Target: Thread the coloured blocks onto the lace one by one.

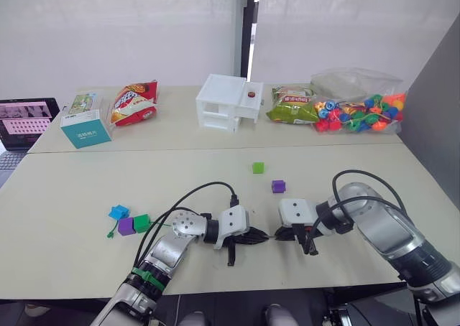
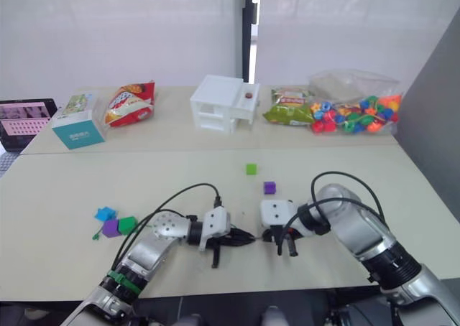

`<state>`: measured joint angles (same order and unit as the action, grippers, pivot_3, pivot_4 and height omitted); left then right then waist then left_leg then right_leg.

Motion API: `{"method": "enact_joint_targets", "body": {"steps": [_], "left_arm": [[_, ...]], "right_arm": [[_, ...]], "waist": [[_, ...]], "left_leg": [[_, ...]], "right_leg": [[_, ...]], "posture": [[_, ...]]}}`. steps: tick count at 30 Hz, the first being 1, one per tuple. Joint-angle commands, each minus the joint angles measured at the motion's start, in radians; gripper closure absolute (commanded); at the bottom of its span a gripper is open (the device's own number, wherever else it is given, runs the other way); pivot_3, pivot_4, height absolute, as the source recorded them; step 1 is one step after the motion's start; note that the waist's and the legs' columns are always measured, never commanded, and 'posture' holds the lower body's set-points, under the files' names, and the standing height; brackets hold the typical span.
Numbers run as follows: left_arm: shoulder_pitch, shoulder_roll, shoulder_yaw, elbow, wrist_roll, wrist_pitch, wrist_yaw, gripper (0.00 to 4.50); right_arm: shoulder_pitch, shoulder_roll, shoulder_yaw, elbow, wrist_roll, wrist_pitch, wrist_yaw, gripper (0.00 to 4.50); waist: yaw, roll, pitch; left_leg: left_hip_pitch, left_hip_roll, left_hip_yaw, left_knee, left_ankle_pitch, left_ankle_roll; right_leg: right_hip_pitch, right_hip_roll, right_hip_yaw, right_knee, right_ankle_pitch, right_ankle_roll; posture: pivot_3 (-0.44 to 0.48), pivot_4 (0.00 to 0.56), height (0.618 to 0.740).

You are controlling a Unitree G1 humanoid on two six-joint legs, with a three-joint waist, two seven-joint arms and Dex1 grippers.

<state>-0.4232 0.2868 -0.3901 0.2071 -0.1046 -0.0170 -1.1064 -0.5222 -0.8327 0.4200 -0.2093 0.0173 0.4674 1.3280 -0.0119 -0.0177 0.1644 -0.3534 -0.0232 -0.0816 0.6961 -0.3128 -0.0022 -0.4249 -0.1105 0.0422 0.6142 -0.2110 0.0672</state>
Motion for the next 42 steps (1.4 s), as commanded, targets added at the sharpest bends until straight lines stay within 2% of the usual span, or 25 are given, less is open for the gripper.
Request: {"method": "enact_joint_targets", "body": {"steps": [1, 5, 9, 12, 13, 15, 17, 19, 24, 28, 34, 39, 42], "left_arm": [[0.007, 0.001, 0.008, -0.035, -0.014, 0.002, 0.004, 4.50], [0.013, 0.001, 0.010, -0.039, -0.018, 0.007, 0.006, 4.50], [0.017, 0.001, 0.014, -0.037, -0.017, 0.001, 0.014, 4.50], [0.015, 0.006, 0.026, -0.030, -0.019, -0.007, 0.022, 4.50], [0.015, 0.008, 0.029, -0.027, -0.019, -0.008, 0.024, 4.50], [0.018, 0.013, 0.035, -0.027, -0.023, -0.008, 0.023, 4.50], [0.026, 0.018, 0.039, -0.031, -0.027, -0.004, 0.023, 4.50], [0.039, 0.027, 0.045, -0.035, -0.036, 0.004, 0.018, 4.50], [0.051, 0.050, 0.058, -0.034, -0.052, 0.000, 0.000, 4.50], [0.042, 0.060, 0.066, -0.030, -0.058, 0.003, -0.003, 4.50], [0.052, 0.073, 0.072, -0.050, -0.062, 0.029, 0.006, 4.50], [0.074, 0.076, 0.072, -0.082, -0.060, 0.034, 0.024, 4.50], [0.091, 0.078, 0.071, -0.116, -0.064, 0.061, 0.038, 4.50]], "right_arm": [[0.014, -0.004, -0.033, -0.049, 0.018, 0.069, -0.027, 3.82], [0.060, -0.053, -0.097, -0.134, 0.064, 0.154, -0.035, 2.53], [0.227, -0.127, -0.333, -0.270, 0.211, 0.305, -0.053, 1.16], [0.318, -0.060, -0.483, -0.330, 0.291, 0.383, -0.160, 0.15], [0.352, -0.046, -0.515, -0.345, 0.287, 0.365, -0.193, 0.03], [0.416, 0.072, -0.625, -0.368, 0.315, 0.358, -0.314, 0.03], [0.496, 0.171, -0.682, -0.367, 0.292, 0.254, -0.411, 0.03], [0.619, 0.317, -0.731, -0.377, 0.297, 0.171, -0.511, 0.03], [0.754, 0.542, -0.755, -0.385, 0.300, 0.036, -0.685, 0.03], [0.815, 0.589, -0.678, -0.355, 0.224, -0.065, -0.755, 0.03], [0.774, 0.596, -0.594, -0.335, 0.179, -0.093, -0.852, 0.03], [0.624, 0.607, -0.550, -0.242, 0.151, -0.085, -0.932, 0.03], [0.491, 0.594, -0.510, -0.114, 0.112, -0.076, -0.960, 0.03]], "waist": [[0.000, 0.000, 0.000], [0.003, 0.000, 0.000], [0.016, 0.000, 0.000], [0.021, 0.000, 0.000], [0.021, 0.000, 0.000], [0.022, -0.001, 0.000], [0.023, 0.000, 0.000], [0.027, -0.001, -0.001], [0.014, 0.002, -0.002], [0.004, 0.002, -0.002], [0.000, 0.003, -0.002], [-0.004, 0.003, -0.002], [-0.005, 0.003, -0.002]], "left_leg": [[0.000, 0.000, 0.000, 0.000, 0.000, 0.000], [0.000, 0.000, 0.000, 0.000, 0.000, 0.000], [-0.001, 0.000, 0.000, 0.000, 0.000, 0.000], [0.000, 0.000, 0.000, 0.000, -0.001, 0.001], [0.000, 0.000, 0.000, 0.000, -0.001, 0.001], [0.001, 0.000, 0.001, 0.000, 0.000, 0.001], [0.001, 0.000, 0.000, 0.000, 0.000, 0.001], [0.001, 0.000, 0.000, 0.000, 0.000, 0.000], [0.002, 0.000, 0.001, -0.001, 0.000, 0.000], [0.003, 0.000, 0.001, -0.001, 0.000, 0.000], [0.003, 0.000, -0.001, -0.002, 0.000, 0.000], [0.003, 0.000, 0.000, -0.001, 0.000, 0.000], [0.003, 0.001, 0.000, -0.002, 0.000, 0.000]], "right_leg": [[0.000, 0.000, 0.000, 0.000, 0.000, 0.000], [0.000, 0.000, 0.000, 0.000, 0.000, 0.000], [0.000, 0.000, 0.000, -0.001, 0.000, 0.000], [0.001, 0.000, 0.000, -0.001, 0.000, 0.000], [0.001, 0.000, 0.000, -0.002, 0.000, 0.000], [0.002, 0.000, 0.000, -0.002, 0.000, 0.000], [0.002, 0.001, 0.000, -0.002, 0.000, 0.000], [0.002, 0.000, 0.001, -0.001, 0.000, 0.000], [0.001, 0.000, 0.001, 0.000, 0.000, 0.000], [0.002, 0.000, 0.001, 0.000, 0.000, 0.000], [0.002, 0.001, 0.001, 0.002, 0.000, 0.000], [0.002, 0.001, 0.001, 0.000, 0.000, 0.000], [0.002, 0.001, 0.001, 0.001, 0.000, 0.000]], "posture": [[0.000, 0.150, 0.740], [0.000, 0.150, 0.740], [0.000, 0.150, 0.740], [0.000, 0.150, 0.740], [0.000, 0.150, 0.740], [0.000, 0.150, 0.740], [0.000, 0.150, 0.740], [0.000, 0.150, 0.740], [0.000, 0.150, 0.740], [0.000, 0.150, 0.740], [0.000, 0.150, 0.740], [0.000, 0.150, 0.740], [0.000, 0.150, 0.740]]}}
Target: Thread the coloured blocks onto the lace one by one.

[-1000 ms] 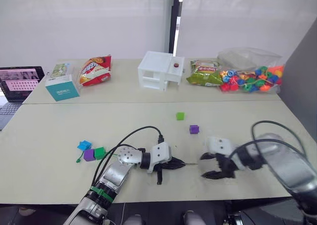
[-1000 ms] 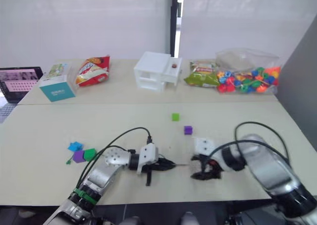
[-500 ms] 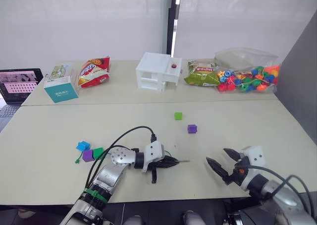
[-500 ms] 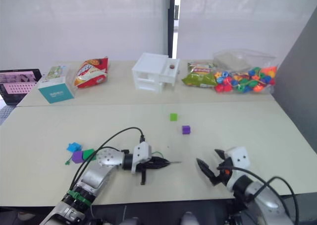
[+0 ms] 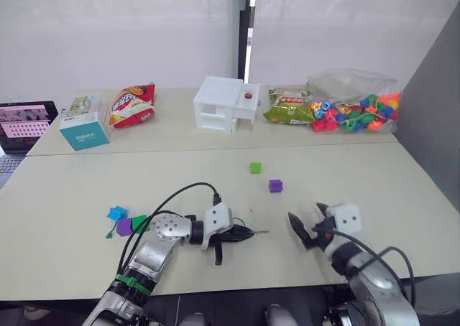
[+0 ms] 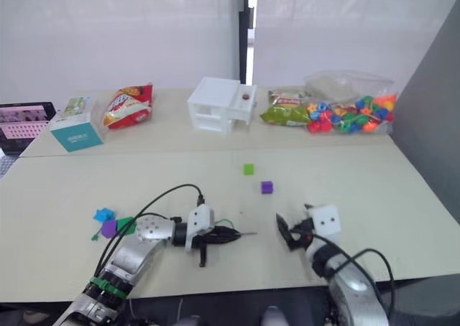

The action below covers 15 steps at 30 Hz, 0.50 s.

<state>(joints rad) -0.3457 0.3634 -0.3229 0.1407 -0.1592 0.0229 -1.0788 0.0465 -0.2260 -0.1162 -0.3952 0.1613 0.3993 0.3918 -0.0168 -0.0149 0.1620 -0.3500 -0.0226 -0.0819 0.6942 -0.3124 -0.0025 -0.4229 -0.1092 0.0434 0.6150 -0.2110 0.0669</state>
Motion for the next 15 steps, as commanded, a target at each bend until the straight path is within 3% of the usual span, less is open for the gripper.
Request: {"method": "enact_joint_targets", "body": {"steps": [1, 15], "left_arm": [[0.018, 0.003, 0.001, -0.058, -0.009, 0.030, 0.011, 4.50], [0.032, 0.011, -0.006, -0.093, 0.008, 0.032, 0.039, 4.50]], "right_arm": [[-0.110, -0.013, 0.034, 0.108, -0.029, -0.013, -0.021, 0.03], [-0.327, 0.001, 0.081, 0.372, -0.008, -0.035, 0.000, 0.03]], "waist": [[0.000, 0.000, 0.000], [-0.002, 0.000, 0.000]], "left_leg": [[0.000, 0.000, 0.000, 0.000, 0.000, 0.000], [0.000, 0.000, 0.000, -0.001, 0.000, 0.000]], "right_leg": [[0.000, 0.000, 0.000, 0.000, 0.000, 0.000], [-0.001, 0.000, 0.000, 0.000, 0.000, 0.000]], "posture": [[0.000, 0.150, 0.740], [0.000, 0.150, 0.740]]}}
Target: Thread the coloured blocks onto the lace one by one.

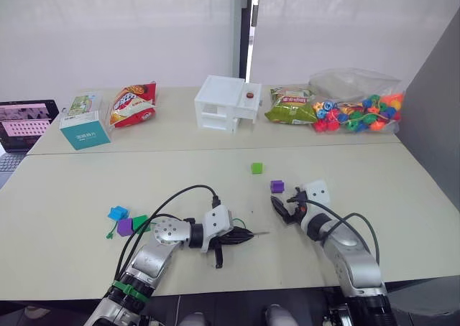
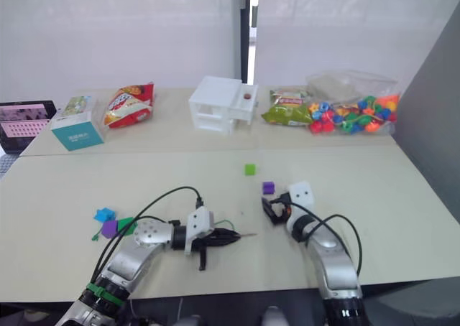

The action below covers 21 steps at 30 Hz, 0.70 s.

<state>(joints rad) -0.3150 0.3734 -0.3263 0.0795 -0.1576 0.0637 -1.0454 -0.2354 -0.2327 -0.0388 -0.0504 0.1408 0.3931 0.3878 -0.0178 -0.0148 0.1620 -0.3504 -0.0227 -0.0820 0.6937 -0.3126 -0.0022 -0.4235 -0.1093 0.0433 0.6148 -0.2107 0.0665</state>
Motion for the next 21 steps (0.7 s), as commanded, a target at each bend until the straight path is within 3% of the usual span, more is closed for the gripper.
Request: {"method": "enact_joint_targets", "body": {"steps": [1, 8, 9, 17, 21], "left_arm": [[0.001, 0.002, -0.008, -0.030, 0.011, -0.012, 0.006, 4.50], [-0.010, 0.002, -0.013, -0.017, 0.022, -0.023, 0.006, 4.50], [-0.010, 0.001, -0.012, -0.016, 0.023, -0.024, 0.006, 4.50], [-0.011, -0.006, -0.021, -0.009, 0.032, -0.029, 0.007, 4.50], [-0.017, -0.018, -0.019, 0.002, 0.027, -0.034, 0.004, 4.50]], "right_arm": [[-0.060, 0.007, 0.007, 0.044, 0.012, -0.030, 0.011, 0.03], [-0.083, 0.020, 0.015, 0.081, 0.011, -0.050, 0.000, 0.03], [-0.082, 0.023, 0.014, 0.080, 0.010, -0.053, -0.007, 0.53], [-0.043, 0.045, 0.005, -0.011, 0.037, -0.045, -0.019, 3.18], [0.000, 0.017, -0.001, -0.097, 0.047, -0.009, -0.016, 3.33]], "waist": [[-0.001, 0.000, 0.000], [0.000, 0.000, 0.000], [0.000, 0.000, 0.000], [0.000, 0.000, 0.000], [0.002, 0.000, 0.000]], "left_leg": [[0.000, 0.000, 0.000, 0.000, 0.000, 0.000], [0.000, 0.000, 0.000, 0.000, 0.000, 0.000], [0.000, 0.000, 0.000, 0.000, 0.000, 0.000], [0.000, 0.000, 0.000, 0.000, 0.000, 0.000], [0.000, 0.000, 0.000, 0.000, 0.000, 0.000]], "right_leg": [[0.000, 0.000, 0.000, 0.000, 0.000, 0.000], [0.000, 0.000, 0.000, 0.000, 0.000, 0.000], [0.000, 0.000, 0.000, 0.000, 0.000, 0.000], [0.000, 0.000, 0.000, 0.000, 0.000, 0.000], [0.000, 0.000, 0.000, 0.000, 0.000, 0.000]], "posture": [[0.000, 0.150, 0.740], [0.000, 0.150, 0.740], [0.000, 0.150, 0.740], [0.000, 0.150, 0.740], [0.000, 0.150, 0.740]]}}
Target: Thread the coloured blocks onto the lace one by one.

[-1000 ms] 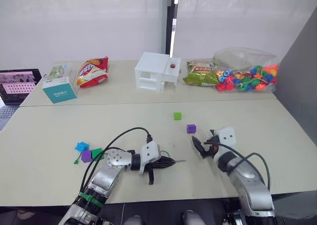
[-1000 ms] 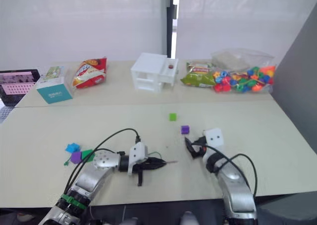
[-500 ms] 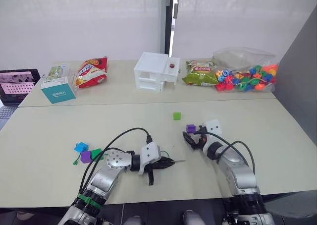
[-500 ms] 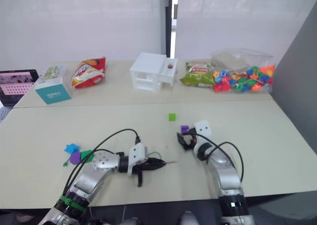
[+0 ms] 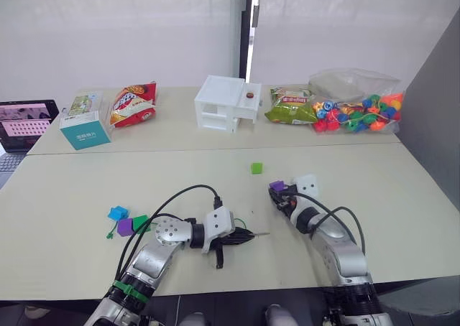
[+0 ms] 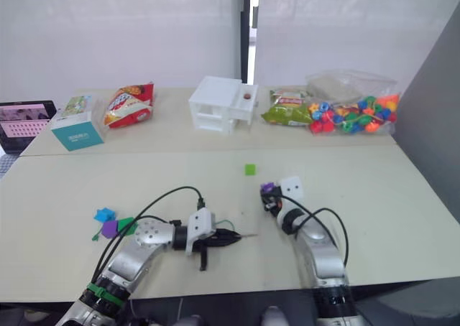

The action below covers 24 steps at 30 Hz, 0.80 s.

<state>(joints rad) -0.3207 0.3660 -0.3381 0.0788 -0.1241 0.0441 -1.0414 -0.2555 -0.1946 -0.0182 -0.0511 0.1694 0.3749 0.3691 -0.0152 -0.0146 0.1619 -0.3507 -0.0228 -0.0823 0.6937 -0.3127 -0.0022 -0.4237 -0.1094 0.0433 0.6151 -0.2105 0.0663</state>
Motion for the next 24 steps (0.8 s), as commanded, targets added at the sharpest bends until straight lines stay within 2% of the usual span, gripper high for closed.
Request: {"method": "enact_joint_targets", "body": {"steps": [1, 6, 9, 14, 21, 23, 24], "left_arm": [[-0.014, -0.020, -0.004, 0.010, -0.007, -0.021, 0.005, 4.50], [-0.020, -0.055, 0.013, 0.036, -0.014, -0.027, 0.028, 4.50], [-0.022, -0.068, 0.017, 0.053, -0.011, -0.041, 0.033, 4.50], [-0.026, -0.072, 0.011, 0.076, -0.011, -0.054, 0.017, 4.50], [-0.044, -0.075, 0.002, 0.105, -0.007, -0.070, -0.007, 4.50], [-0.045, -0.076, 0.002, 0.110, -0.006, -0.073, -0.010, 4.50], [-0.047, -0.076, 0.001, 0.112, -0.005, -0.075, -0.013, 4.50]], "right_arm": [[0.052, -0.035, -0.034, -0.147, 0.035, 0.021, 0.011, 3.33], [0.183, -0.102, -0.061, -0.338, 0.081, 0.109, 0.026, 3.33], [0.318, -0.129, -0.087, -0.467, 0.107, 0.166, 0.018, 3.33], [0.450, -0.087, -0.064, -0.564, 0.123, 0.223, -0.034, 3.33], [0.494, -0.013, -0.051, -0.610, 0.141, 0.282, -0.103, 3.33], [0.486, -0.015, -0.058, -0.628, 0.159, 0.303, -0.105, 2.28], [0.476, -0.017, -0.067, -0.641, 0.179, 0.325, -0.105, 1.98]], "waist": [[0.003, 0.000, 0.000], [0.004, 0.000, 0.000], [0.004, 0.000, 0.000], [0.001, 0.000, 0.000], [0.003, 0.000, 0.000], [0.003, 0.000, 0.000], [0.003, 0.000, 0.000]], "left_leg": [[0.000, 0.000, 0.000, 0.000, 0.000, 0.000], [-0.001, -0.001, 0.000, 0.000, 0.000, 0.000], [-0.001, 0.000, 0.000, 0.000, 0.000, 0.000], [-0.001, 0.000, 0.001, 0.000, 0.000, 0.000], [0.000, 0.000, 0.000, 0.000, 0.000, 0.000], [0.000, 0.000, 0.000, 0.000, 0.000, 0.000], [0.000, 0.000, 0.000, 0.000, 0.000, 0.000]], "right_leg": [[0.000, 0.000, 0.000, 0.000, 0.000, 0.000], [0.000, -0.001, 0.000, -0.001, 0.000, 0.000], [0.000, 0.000, 0.000, -0.001, 0.000, 0.000], [0.001, 0.000, 0.000, -0.003, 0.000, 0.000], [0.001, 0.000, 0.000, -0.002, 0.000, 0.000], [0.001, 0.000, 0.000, -0.002, 0.000, 0.000], [0.001, 0.000, 0.000, -0.002, 0.000, 0.000]], "posture": [[0.000, 0.150, 0.740], [0.000, 0.150, 0.740], [0.000, 0.150, 0.740], [0.000, 0.150, 0.740], [0.000, 0.150, 0.740], [0.000, 0.150, 0.740], [0.000, 0.150, 0.740]]}}
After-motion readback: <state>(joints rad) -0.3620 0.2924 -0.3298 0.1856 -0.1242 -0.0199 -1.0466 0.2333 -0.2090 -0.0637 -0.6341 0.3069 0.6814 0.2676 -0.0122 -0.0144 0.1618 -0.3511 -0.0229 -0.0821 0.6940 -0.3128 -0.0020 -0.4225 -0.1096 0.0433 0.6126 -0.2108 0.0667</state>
